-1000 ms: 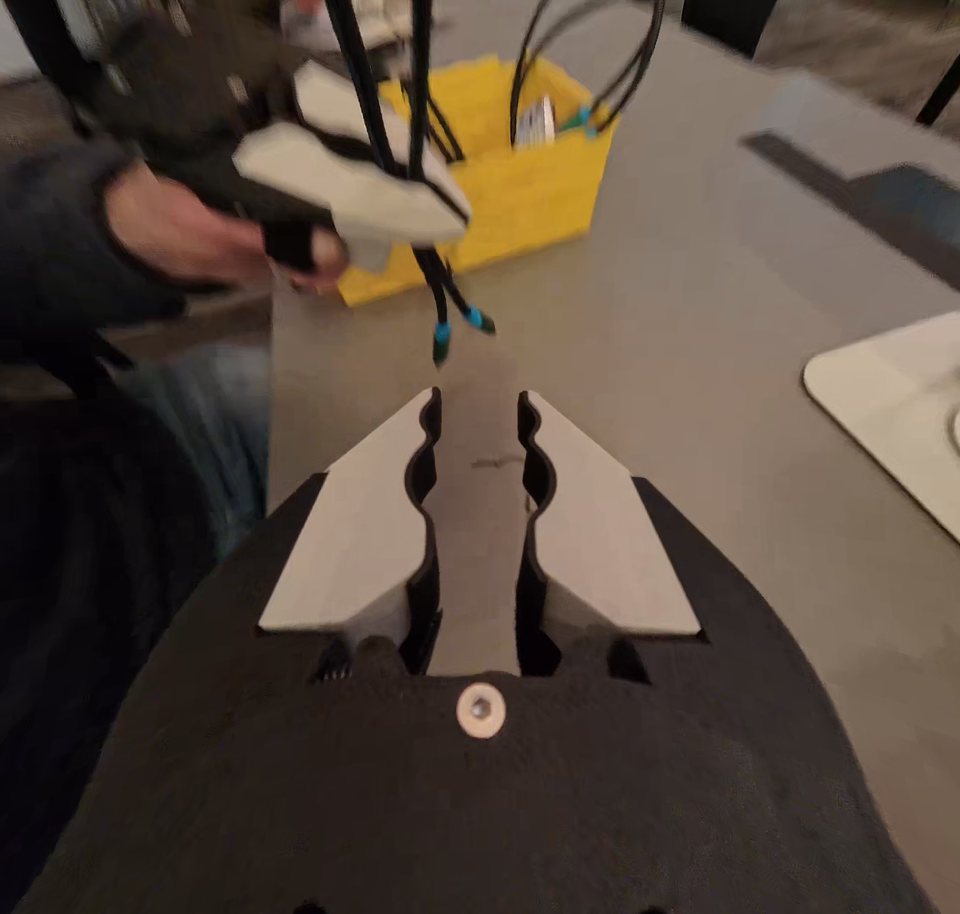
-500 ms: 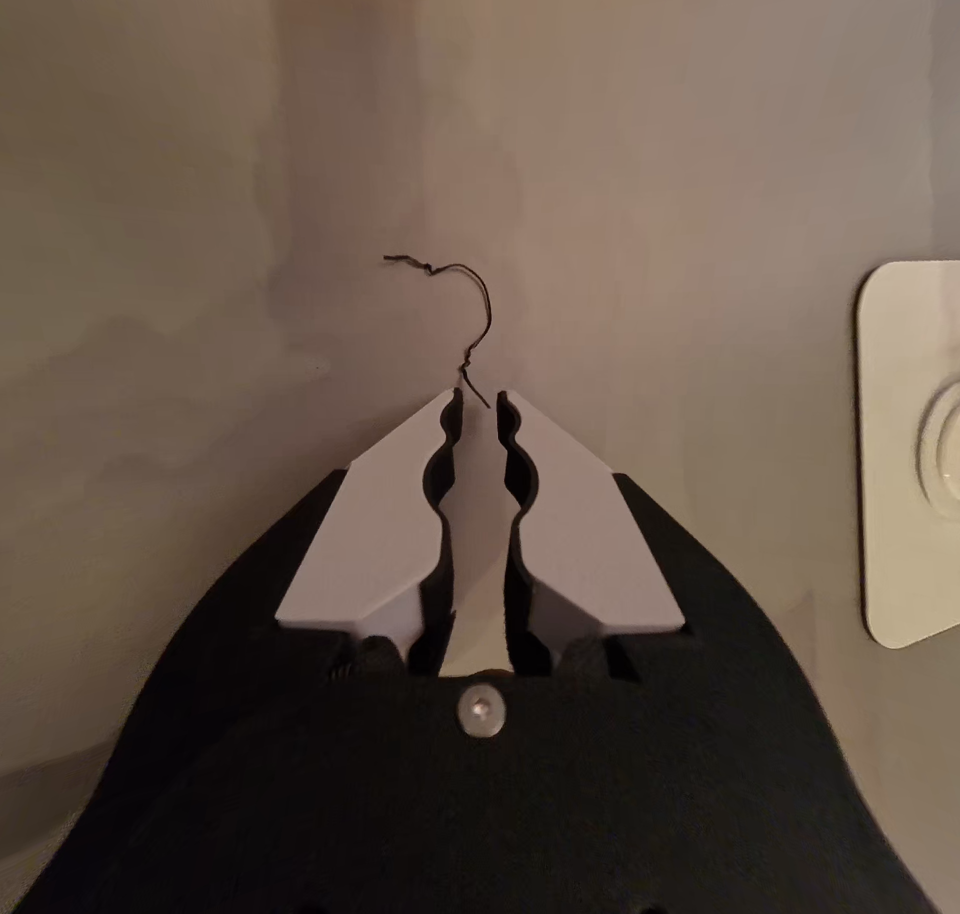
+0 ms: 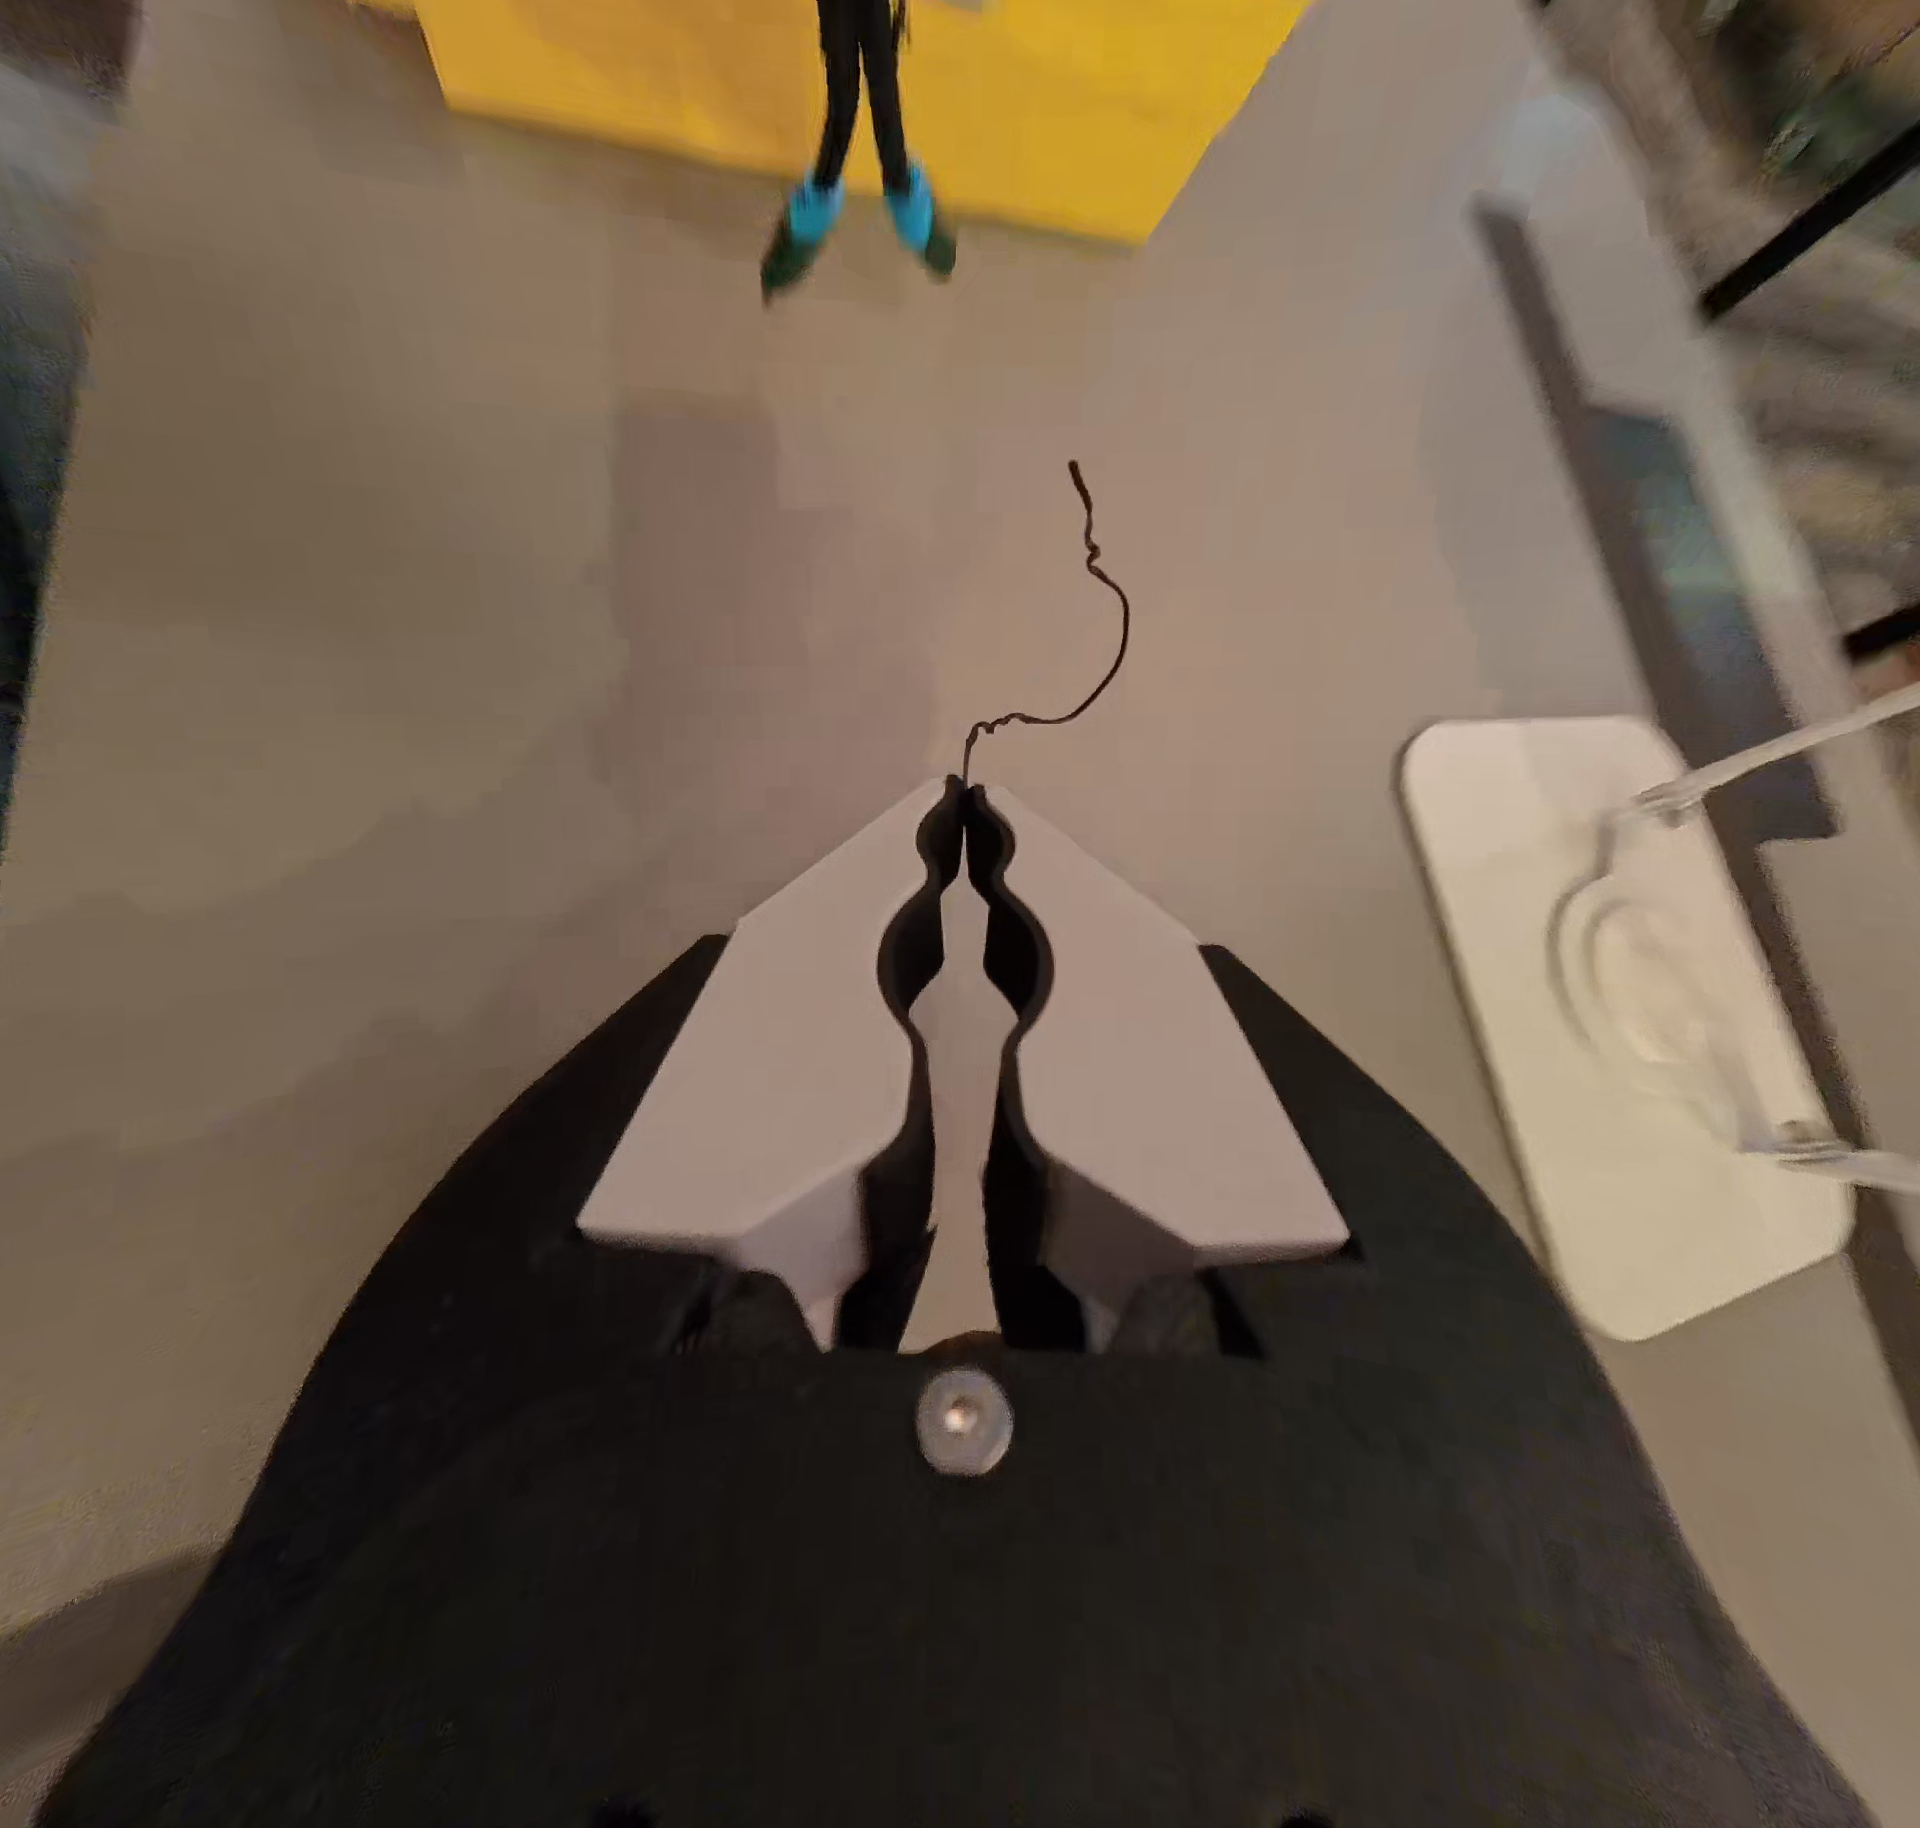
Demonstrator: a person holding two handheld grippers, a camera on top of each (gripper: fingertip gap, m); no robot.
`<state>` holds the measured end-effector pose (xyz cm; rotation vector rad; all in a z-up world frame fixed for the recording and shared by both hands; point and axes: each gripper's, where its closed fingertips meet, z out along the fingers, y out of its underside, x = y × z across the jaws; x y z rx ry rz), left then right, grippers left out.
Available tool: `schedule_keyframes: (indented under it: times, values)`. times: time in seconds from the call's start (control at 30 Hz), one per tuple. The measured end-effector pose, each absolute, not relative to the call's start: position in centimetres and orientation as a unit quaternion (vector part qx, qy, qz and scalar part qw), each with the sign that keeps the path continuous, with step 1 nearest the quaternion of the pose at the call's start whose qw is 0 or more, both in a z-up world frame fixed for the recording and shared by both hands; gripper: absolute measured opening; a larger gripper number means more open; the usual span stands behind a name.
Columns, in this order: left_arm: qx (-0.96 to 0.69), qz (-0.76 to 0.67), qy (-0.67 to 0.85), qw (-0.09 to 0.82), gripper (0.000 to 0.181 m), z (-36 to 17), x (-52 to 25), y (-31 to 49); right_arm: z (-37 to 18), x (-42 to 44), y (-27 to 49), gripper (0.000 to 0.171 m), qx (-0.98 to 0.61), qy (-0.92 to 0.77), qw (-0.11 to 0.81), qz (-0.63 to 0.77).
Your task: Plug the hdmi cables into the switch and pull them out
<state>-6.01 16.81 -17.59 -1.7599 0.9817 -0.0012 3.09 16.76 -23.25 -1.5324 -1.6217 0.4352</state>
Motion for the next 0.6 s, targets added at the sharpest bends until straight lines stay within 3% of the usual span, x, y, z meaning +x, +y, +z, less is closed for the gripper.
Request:
schedule_keyframes:
  times: [0.2,0.4,0.6]
  values:
    - [-0.672,-0.07,0.476,0.562,0.002,-15.1,-4.0,14.8,-13.2,2.5,14.1,0.0,-0.508,-0.647,0.524,0.22]
    - [-0.62,-0.195,0.483,0.588,0.001,-12.0,-2.0,12.4,-8.8,0.4,10.9,0.0,-0.427,-0.698,0.541,0.194]
    - [-0.547,-0.042,0.48,0.684,0.002,-8.3,-2.1,13.3,-5.6,-1.3,9.1,0.0,-0.354,-0.747,0.557,0.083]
